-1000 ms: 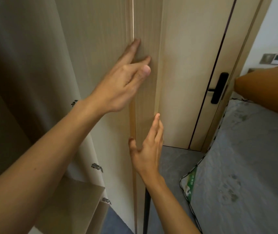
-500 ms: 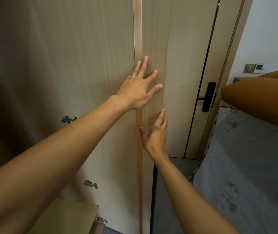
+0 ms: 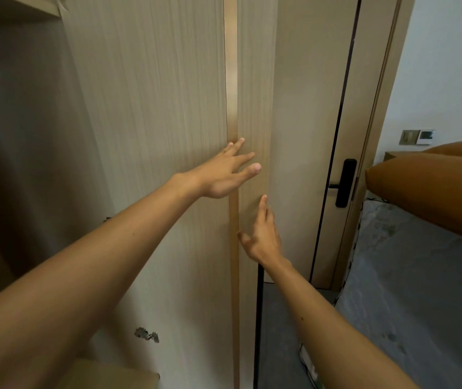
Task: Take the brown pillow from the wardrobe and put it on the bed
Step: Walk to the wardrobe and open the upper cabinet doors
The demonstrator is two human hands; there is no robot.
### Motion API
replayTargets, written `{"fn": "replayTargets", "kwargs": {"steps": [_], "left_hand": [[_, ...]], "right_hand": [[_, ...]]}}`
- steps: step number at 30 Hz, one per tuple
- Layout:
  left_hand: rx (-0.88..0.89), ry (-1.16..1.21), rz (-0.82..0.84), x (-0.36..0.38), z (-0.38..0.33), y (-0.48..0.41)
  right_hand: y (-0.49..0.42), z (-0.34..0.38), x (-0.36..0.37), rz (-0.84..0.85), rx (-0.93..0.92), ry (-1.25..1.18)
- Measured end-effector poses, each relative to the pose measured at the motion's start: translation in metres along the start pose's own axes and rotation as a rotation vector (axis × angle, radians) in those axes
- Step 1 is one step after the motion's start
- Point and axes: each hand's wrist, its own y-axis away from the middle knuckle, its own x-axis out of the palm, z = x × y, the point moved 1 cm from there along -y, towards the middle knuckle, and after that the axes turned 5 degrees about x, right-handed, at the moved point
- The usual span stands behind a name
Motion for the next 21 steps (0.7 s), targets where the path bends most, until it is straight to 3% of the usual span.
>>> {"fn": "replayTargets", "kwargs": {"steps": [14,21], "left_hand": [[-0.107,-0.111,0.081,-0.008,0.019,0.026],[-0.133,-0.101,0.057,-0.011,0.045,0.056]], "right_hand": [[-0.03,0.023,0.009,0.096,0.069,0.197],[-0.006,0.071,0.043,0.132,-0.054,0.05]]}}
